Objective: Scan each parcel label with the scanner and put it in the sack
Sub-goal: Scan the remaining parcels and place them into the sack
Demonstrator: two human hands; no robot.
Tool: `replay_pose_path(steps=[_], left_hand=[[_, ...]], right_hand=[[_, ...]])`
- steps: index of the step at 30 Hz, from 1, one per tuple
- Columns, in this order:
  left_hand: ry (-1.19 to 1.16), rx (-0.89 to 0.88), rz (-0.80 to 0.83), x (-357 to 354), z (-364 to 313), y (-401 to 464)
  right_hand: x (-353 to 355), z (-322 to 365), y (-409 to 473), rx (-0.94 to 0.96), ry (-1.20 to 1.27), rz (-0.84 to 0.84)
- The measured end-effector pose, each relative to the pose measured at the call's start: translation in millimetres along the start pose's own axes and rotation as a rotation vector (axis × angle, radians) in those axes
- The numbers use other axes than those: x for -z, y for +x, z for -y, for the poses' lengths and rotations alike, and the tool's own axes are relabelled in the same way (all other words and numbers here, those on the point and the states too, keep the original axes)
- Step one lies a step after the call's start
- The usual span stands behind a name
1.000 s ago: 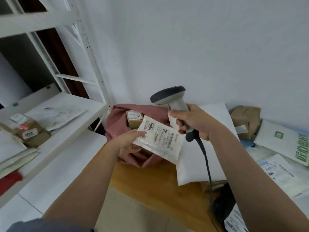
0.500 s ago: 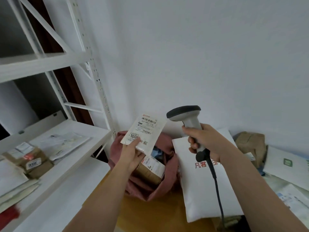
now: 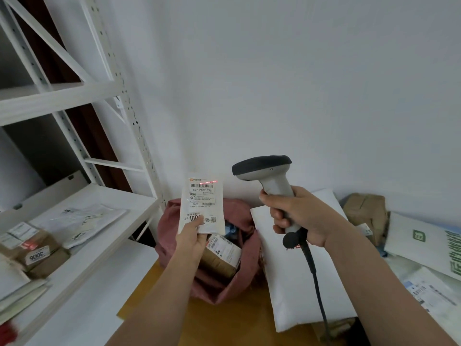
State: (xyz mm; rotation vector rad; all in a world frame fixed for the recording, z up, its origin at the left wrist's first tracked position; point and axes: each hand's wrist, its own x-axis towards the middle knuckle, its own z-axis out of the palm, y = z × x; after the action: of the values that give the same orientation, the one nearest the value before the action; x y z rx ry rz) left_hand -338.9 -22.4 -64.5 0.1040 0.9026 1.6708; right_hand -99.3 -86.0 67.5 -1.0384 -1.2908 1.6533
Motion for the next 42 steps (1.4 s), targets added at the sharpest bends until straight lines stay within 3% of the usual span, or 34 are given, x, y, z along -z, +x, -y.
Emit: replay_pose_path(steps=[14,33,38,42], left_hand=[[-0.155,-0.05,-0.097,-3,27,1],[-0.13,-0.053,-0.182,20,33,9],[0.114,-0.005,-0.249,26,21,42],[0.62,0.013,-0.47,22,4,75]], right_hand=[[29,6,-19,-0.095,0.094,0.023],[41,-11,7,-0.167,0.135,0.093],[30,-17,37,-0.163,0.113,0.078],[24,-21,70,-0.177,0.124,-0.004]])
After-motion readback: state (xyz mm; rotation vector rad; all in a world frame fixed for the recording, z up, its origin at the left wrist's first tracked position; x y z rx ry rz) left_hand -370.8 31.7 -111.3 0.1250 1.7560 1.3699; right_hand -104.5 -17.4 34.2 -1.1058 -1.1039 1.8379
